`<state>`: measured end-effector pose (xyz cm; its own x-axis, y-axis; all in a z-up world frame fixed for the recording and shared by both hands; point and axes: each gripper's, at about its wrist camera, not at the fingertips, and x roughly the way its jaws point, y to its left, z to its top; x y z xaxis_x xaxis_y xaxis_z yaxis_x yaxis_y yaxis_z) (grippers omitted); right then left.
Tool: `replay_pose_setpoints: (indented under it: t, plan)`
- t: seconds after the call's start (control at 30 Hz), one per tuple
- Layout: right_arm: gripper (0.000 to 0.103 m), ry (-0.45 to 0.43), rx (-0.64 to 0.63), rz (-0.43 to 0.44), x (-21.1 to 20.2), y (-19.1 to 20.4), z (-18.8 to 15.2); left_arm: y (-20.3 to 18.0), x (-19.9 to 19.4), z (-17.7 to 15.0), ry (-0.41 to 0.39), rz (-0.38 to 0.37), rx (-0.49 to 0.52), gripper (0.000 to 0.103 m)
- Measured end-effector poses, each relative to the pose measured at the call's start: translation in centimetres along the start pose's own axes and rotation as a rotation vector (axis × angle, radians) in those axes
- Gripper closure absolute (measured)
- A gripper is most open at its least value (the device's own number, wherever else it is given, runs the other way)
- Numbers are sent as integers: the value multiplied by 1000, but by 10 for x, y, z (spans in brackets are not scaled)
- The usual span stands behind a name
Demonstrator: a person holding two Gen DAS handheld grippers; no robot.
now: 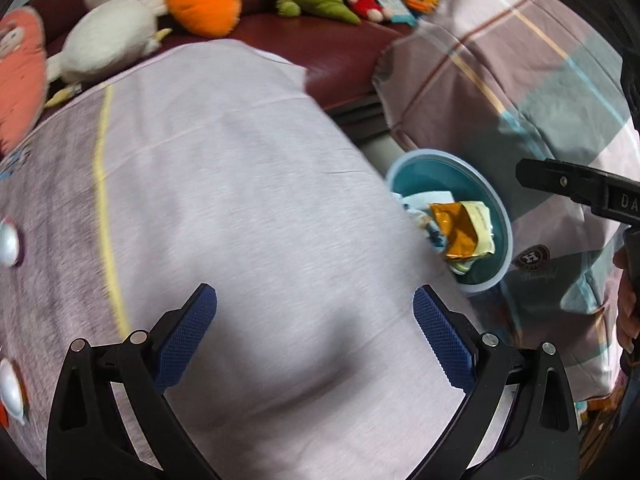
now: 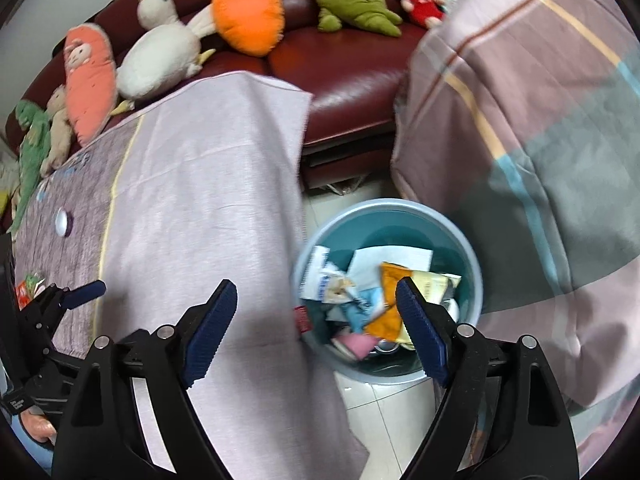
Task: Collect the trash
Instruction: 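Move both open tools back toward the remaining trash on the table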
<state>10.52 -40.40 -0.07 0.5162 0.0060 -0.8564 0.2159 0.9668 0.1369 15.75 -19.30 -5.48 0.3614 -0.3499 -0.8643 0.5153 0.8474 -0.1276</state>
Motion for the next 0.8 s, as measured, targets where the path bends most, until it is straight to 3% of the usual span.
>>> replay_pose_setpoints:
  t: [0.33, 0.8]
  plan:
    - [25, 18, -144, 47, -6, 106, -9, 97, -51, -52, -54, 84, -138, 4]
    - [25, 73, -407, 142, 7, 298, -33, 270, -131, -151, -122, 240, -420, 4]
